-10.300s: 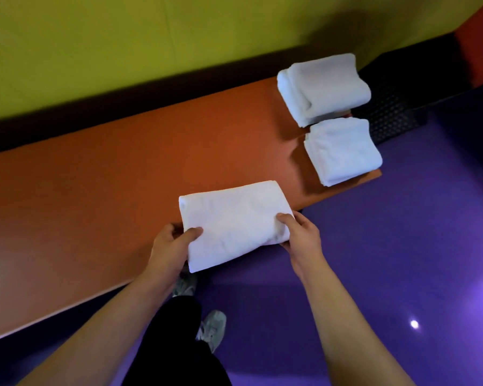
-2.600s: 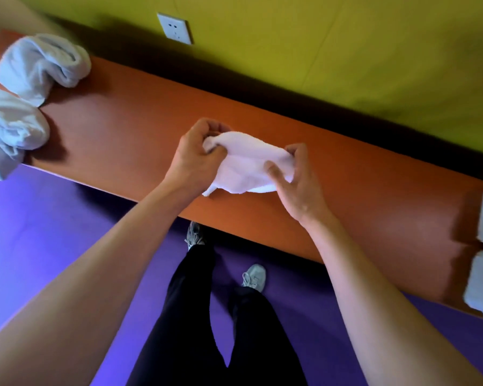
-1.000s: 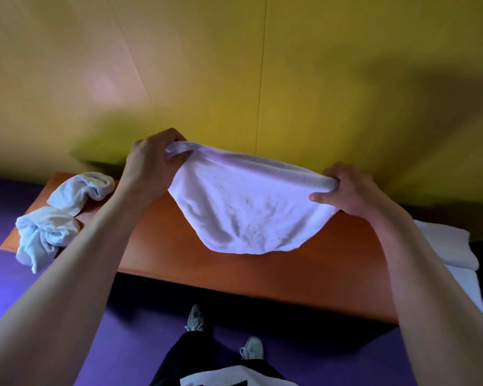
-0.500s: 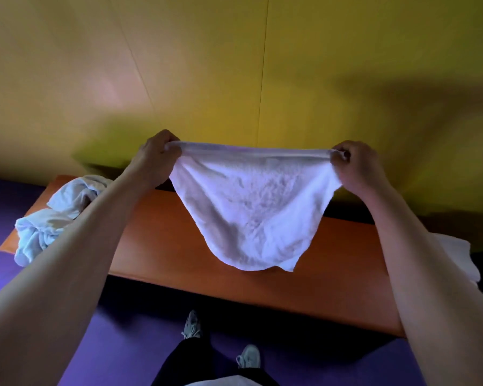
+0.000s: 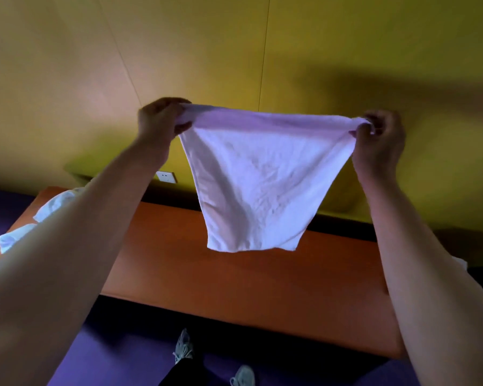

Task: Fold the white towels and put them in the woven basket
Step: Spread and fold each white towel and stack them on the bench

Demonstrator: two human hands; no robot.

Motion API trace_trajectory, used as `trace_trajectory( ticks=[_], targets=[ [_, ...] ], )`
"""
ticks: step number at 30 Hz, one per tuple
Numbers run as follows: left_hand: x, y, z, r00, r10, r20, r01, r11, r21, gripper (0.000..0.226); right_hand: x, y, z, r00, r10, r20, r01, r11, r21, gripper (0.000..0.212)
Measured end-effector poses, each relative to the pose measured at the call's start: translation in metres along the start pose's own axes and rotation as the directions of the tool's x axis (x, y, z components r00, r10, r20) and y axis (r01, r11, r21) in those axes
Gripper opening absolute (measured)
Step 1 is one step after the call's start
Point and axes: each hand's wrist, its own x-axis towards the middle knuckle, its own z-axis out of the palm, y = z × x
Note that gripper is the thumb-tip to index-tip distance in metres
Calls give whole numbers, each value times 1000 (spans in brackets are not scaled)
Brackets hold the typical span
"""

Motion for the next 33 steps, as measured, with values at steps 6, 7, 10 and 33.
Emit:
trace_trajectory(
  ticks=[6,7,10,33],
  targets=[
    [-16,7,-12,984,128,123,-123,991,-43,34,-19,-6,-28,991,-70,-111,83,990,113,26],
    [-22,-2,-18,984,123,130,-119,992,-34,37,-29,1,-32,993,-57,-99,69,989,128,26],
    [-42,-43,-37,987,70,146,-72,997,9,44,-72,26,-37,999,24,-39,-18,989,148,22],
    [-231,-301,-194,914,-406,15,269,632,727,23,-342,205,-69,656,590,471,-493,807,-324,28]
  ],
)
